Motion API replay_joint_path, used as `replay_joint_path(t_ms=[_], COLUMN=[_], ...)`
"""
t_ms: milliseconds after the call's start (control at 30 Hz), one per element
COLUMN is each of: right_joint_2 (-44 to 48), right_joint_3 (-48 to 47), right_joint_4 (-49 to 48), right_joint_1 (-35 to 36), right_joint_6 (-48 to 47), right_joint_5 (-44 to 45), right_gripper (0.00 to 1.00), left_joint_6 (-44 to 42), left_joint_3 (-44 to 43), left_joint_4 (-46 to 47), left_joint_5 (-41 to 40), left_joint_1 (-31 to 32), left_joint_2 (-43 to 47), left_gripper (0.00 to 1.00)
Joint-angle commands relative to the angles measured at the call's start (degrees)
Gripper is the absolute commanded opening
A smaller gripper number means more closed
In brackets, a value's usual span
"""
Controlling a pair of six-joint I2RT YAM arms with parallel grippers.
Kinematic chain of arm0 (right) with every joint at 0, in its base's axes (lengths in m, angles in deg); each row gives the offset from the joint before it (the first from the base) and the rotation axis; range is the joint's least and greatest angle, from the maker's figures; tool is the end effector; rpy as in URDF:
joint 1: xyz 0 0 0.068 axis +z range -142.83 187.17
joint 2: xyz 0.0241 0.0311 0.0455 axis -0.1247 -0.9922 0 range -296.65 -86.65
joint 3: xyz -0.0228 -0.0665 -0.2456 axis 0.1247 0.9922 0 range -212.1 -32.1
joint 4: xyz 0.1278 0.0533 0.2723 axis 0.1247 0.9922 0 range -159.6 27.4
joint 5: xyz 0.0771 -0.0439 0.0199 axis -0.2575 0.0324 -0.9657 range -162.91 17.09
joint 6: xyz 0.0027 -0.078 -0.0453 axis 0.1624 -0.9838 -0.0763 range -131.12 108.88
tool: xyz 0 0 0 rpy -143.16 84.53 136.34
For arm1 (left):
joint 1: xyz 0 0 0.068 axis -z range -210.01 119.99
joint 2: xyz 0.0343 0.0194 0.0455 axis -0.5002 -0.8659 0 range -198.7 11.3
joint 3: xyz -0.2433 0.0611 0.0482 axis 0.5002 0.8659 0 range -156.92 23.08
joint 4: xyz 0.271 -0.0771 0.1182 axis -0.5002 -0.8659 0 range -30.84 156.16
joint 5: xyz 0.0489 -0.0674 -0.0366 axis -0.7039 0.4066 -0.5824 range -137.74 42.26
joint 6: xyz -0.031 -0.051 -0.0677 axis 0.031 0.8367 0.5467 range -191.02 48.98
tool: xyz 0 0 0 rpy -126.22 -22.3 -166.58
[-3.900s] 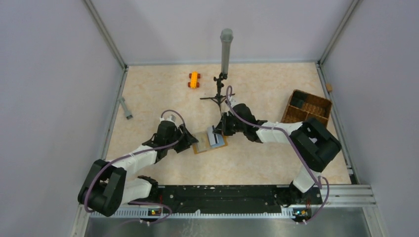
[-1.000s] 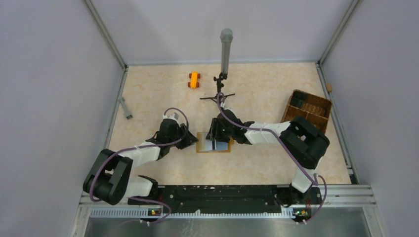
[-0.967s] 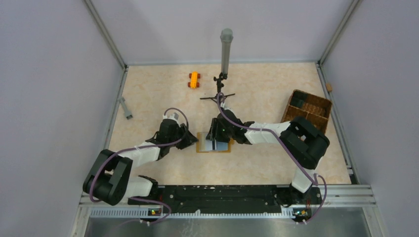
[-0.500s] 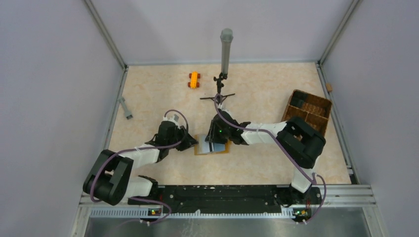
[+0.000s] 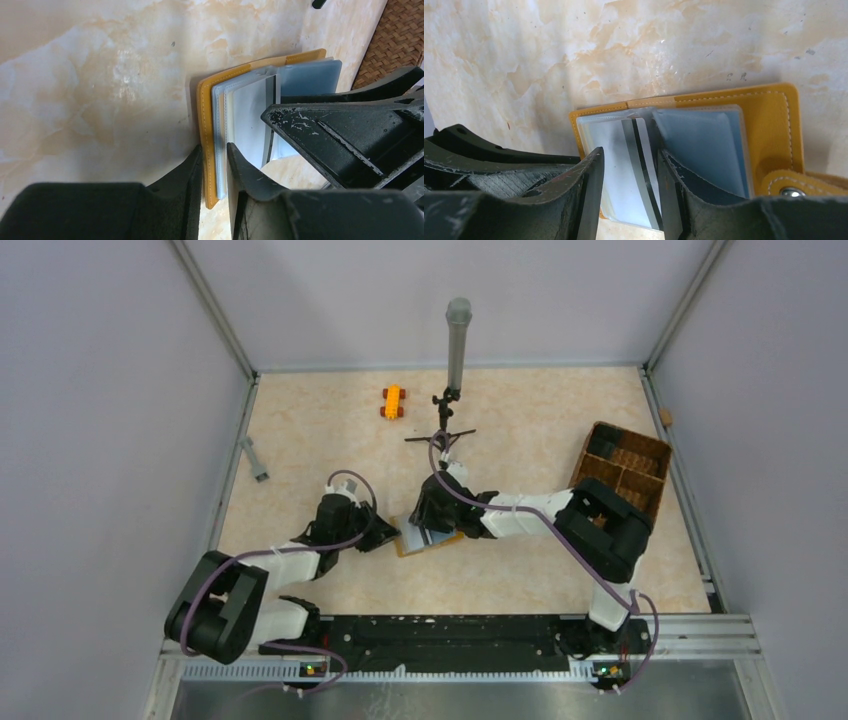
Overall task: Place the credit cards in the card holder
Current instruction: Insert the credit card into the card holder, then pick up the credit card from the storage box.
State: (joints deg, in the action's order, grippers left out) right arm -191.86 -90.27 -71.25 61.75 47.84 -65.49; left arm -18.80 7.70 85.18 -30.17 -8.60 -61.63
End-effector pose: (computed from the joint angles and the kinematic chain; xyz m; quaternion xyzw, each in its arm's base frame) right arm 0.2607 0.3487 0.0689 0.0598 0.9216 0.2841 0.2576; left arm 0.2452 -0.1222 0.0407 -0.1726 0.8758 -0.3673 0.2611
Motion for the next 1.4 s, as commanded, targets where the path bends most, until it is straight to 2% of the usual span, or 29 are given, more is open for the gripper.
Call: replay_joint_path(t_ms=[0,133,300,467,600,700,900,1100,1367], right_joint_2=[1.2,3.1,6.3,8.1,8.4,8.9,8.6,7.1,4.6], right_joint_3=[-0.8,0.2,-0.4,-2.4,-2.5,-1.0,1.4,0.8,-1.0], right_joint_4=[-3.7,-3.4,1.0,9.3,12.3,11.0,7.3,7.9,10.3], right_joint_1=[4.4,4.9,4.9,5.0,5.0,4.9,5.0,5.0,5.3], right_joint_6=[4.2,4.5,0.2,-4.1,-5.3,-5.3,-4.7,-4.7,-5.0], right_joint_5=[0.9,2.6,6.3,10.0,11.4,9.1,3.2,2.4,3.5], right_gripper=[0.43,0.46,0.50,0.50,0.52,0.52,0.44,0.27,0.26], left_joint_6=[2.6,3.1,2.0,0.3,-0.5,-0.6,-0.9,-0.8,-0.5], left_joint_3=[2.5,2.8,2.0,1.2,0.6,0.6,1.1,1.4,1.8], left_joint_4=[-1.3,-2.1,-5.9,-10.1,-11.3,-11.5,-11.9,-11.2,-10.8], left_joint_5=[0.7,0.2,-1.8,-4.2,-3.2,-2.5,-2.7,-1.7,-1.8], left_joint_1=[0.7,0.7,0.7,0.7,0.7,0.7,0.7,0.7,0.7], left_joint_2=[1.9,3.3,6.4,10.6,11.1,10.9,11.3,9.7,10.0], left_gripper=[0.25,0.26,0.30,0.43,0.49,0.49,0.47,0.41,0.36])
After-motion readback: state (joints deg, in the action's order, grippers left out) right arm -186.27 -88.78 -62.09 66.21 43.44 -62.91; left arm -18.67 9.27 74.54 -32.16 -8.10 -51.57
